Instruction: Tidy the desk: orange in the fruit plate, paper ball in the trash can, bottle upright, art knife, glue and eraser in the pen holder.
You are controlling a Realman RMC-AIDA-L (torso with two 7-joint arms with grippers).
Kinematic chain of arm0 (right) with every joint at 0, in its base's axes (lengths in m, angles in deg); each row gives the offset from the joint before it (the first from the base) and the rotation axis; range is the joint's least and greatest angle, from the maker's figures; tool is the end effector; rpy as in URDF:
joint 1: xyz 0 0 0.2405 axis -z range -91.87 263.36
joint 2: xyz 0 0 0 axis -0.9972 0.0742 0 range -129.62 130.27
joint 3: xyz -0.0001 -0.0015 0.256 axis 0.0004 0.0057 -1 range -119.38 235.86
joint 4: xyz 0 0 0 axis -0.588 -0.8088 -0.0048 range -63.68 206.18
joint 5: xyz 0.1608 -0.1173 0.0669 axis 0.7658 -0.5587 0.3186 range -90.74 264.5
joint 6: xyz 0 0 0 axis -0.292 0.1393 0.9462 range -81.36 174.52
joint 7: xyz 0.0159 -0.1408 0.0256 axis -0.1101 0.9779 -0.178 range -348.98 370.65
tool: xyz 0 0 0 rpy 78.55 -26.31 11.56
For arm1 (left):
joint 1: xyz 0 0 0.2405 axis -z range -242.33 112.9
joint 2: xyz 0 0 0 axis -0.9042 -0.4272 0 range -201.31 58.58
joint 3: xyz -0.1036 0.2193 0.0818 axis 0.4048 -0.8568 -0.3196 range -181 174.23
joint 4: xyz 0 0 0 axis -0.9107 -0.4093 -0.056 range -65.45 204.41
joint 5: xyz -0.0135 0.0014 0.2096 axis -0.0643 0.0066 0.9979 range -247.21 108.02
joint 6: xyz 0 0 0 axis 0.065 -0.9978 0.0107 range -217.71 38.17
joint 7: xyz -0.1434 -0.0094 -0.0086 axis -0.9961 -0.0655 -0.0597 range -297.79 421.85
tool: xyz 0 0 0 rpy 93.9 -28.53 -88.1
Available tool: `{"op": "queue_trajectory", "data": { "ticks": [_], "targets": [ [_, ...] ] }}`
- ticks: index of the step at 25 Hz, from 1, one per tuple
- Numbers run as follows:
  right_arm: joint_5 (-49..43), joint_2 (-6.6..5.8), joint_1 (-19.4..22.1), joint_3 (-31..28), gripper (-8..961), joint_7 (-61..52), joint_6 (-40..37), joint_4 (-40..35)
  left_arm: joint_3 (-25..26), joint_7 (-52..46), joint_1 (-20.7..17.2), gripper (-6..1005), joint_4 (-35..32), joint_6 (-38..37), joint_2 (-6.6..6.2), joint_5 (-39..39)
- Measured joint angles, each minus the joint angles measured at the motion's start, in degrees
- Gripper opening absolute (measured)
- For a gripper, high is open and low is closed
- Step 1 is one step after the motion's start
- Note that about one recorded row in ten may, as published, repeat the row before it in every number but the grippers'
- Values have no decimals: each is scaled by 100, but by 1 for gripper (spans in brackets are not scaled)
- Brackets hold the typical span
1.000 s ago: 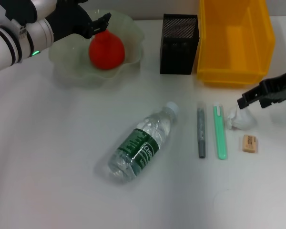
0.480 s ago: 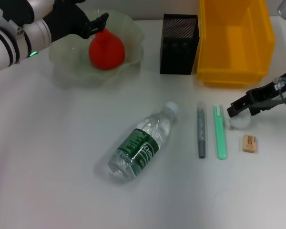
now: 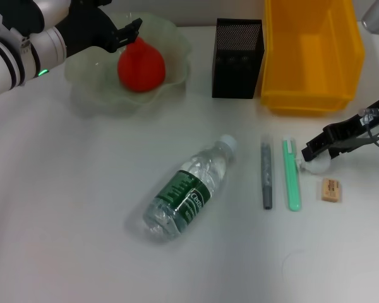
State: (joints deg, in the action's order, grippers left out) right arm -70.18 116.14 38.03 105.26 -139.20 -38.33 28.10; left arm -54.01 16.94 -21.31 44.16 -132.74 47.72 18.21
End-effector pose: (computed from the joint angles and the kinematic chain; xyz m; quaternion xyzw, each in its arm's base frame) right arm 0.2489 0.3912 0.0165 -0.7936 0.5792 -0.1088 0.1514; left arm -0.2305 0.4507 -0.0113 -0.8893 -0.0630 -0.1282 0.4345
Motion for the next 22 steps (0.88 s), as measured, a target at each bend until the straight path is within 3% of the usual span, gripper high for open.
{"op": "queue_trajectory", "data": {
  "ticks": [5,13,17,22],
  "targets": [
    [0,-11,18,0,481,-22,0,5,0,1,-9,720,1,0,0,0],
    [101,-117,213,-77,469,-3,-133,-205,15,1,-60,719,1,-25,1,0],
    [961,-325,637,-213,466,114,-501,-623,33,1,-72,719,1,-37,0,0],
    [3010,-693,1230,-938,473,1039,-867,-517,24,-9,-79,718,-35,-38,0,-17]
  ]
}}
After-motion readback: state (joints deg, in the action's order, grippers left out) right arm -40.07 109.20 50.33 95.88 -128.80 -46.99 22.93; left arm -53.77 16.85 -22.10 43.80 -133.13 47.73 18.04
